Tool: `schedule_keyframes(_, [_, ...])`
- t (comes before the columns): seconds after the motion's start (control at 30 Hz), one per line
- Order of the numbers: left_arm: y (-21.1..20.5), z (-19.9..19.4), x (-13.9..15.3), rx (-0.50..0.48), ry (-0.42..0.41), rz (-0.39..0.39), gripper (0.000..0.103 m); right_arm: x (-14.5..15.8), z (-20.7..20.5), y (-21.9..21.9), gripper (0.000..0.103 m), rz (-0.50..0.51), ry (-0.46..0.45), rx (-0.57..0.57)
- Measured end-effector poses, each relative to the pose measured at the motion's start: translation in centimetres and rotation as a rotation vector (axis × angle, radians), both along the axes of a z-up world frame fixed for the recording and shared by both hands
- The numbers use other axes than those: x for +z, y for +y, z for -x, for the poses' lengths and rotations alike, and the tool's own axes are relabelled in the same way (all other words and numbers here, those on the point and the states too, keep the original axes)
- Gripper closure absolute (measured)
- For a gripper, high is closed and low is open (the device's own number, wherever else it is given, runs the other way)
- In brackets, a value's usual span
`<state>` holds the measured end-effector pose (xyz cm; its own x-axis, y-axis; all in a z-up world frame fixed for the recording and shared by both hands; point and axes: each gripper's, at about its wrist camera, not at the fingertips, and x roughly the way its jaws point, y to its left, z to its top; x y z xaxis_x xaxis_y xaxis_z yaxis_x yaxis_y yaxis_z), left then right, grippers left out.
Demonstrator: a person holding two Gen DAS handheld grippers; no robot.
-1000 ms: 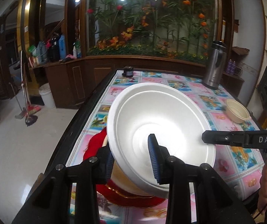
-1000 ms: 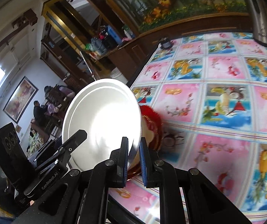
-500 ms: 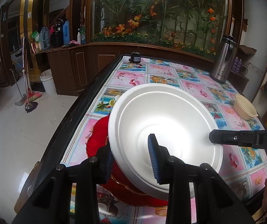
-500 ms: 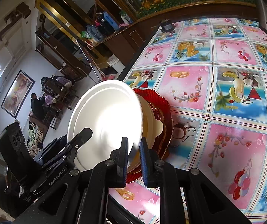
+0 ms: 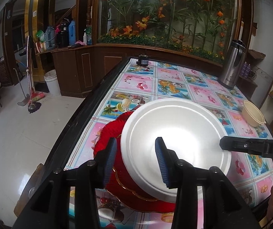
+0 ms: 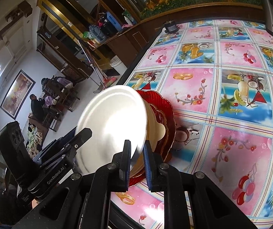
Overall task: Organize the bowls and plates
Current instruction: 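Lower the white foam bowl onto the stack and open the left gripper, then push the loose cream bowl toward the left gripper with the right gripper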
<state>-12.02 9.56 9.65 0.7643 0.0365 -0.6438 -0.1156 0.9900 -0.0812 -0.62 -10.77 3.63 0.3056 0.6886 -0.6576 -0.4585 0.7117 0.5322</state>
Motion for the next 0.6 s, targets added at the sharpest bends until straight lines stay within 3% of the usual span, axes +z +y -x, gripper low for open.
schedule_keyframes(0.3, [-1.3,1.0,2.1,-0.019,-0.054,0.009,0.055,0.6,0.2,-2.0,0.087,-0.035,-0.009,-0.029])
schedule_keyframes(0.47, [-5.4,1.9,3.9,-0.121,-0.097,-0.031,0.049,1.0,0.0,-6.0,0.087,-0.057,-0.022,-0.105])
schedule_keyframes(0.6, [-10.7,1.9,3.4,-0.257,-0.077,-0.061,0.043,0.8,-1.0,-10.8,0.087,-0.060,-0.022,-0.206])
